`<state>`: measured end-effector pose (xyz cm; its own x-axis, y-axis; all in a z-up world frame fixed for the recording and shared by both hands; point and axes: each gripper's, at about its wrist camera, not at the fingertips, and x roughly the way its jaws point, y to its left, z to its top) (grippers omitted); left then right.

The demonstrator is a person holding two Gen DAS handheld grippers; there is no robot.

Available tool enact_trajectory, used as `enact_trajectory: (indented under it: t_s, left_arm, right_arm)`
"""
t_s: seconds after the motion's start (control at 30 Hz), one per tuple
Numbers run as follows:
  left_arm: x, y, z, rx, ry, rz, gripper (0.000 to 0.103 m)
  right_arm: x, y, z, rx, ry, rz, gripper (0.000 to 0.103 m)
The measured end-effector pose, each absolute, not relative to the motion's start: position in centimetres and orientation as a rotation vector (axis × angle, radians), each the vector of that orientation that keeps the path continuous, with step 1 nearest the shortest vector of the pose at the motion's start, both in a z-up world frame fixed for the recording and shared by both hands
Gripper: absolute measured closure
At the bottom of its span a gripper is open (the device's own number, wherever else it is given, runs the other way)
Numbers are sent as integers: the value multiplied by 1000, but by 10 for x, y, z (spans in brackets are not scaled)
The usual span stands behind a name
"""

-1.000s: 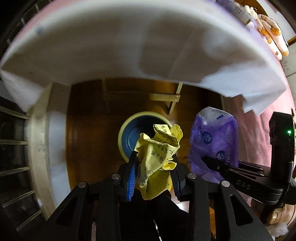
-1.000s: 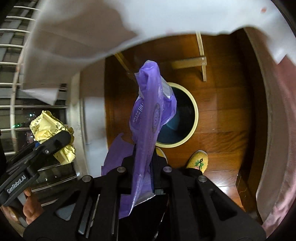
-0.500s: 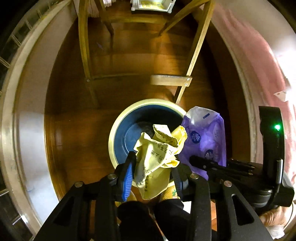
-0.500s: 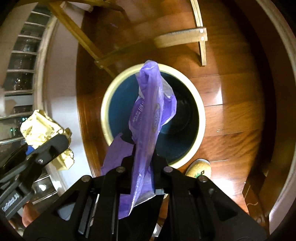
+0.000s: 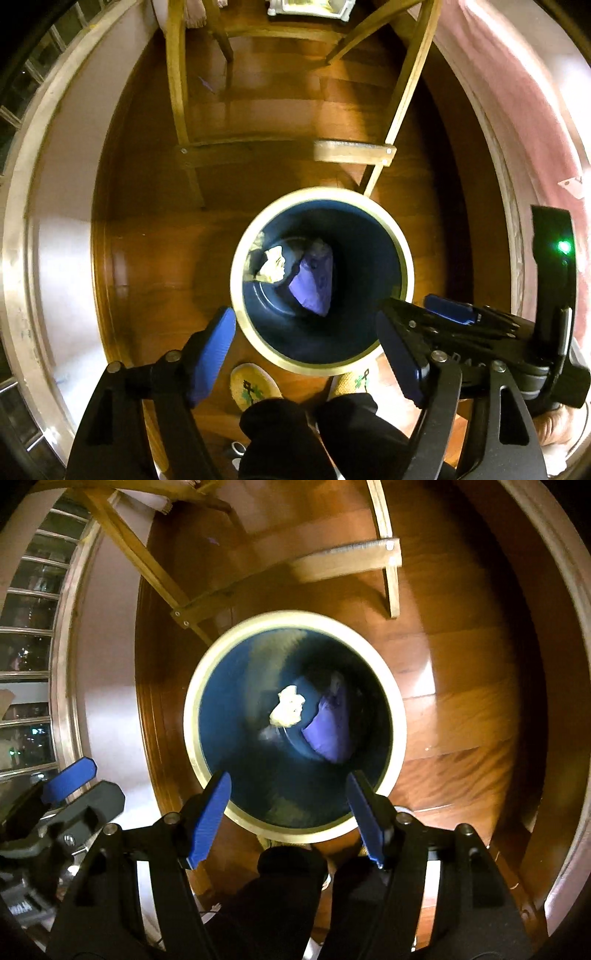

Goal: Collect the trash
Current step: 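Raise both tools back toward the table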

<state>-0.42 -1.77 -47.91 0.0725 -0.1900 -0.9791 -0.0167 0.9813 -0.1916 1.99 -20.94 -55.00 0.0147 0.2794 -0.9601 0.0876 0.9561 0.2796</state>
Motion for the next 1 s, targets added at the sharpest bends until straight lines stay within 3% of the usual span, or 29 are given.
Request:
enact_trajectory:
  t_s: [0.3,0.7,0.77,1.0]
  left_arm:
    - [-5,-8,-389,-116,1410,-105,23]
    - [-10,15,-170,-115,1217,-130,19]
    - [-10,20,-139,-114,1180,-136,15]
    - [-12,44,-45,-129,1073,-161,15]
  right_arm:
    - [12,-210,-456,311,1498,134,40]
    - [-2,-215,-250,317,1386,128,40]
    - [-5,-215,-222,313,1350,127,40]
    - [-14,-206,-123,253,1215,121,40]
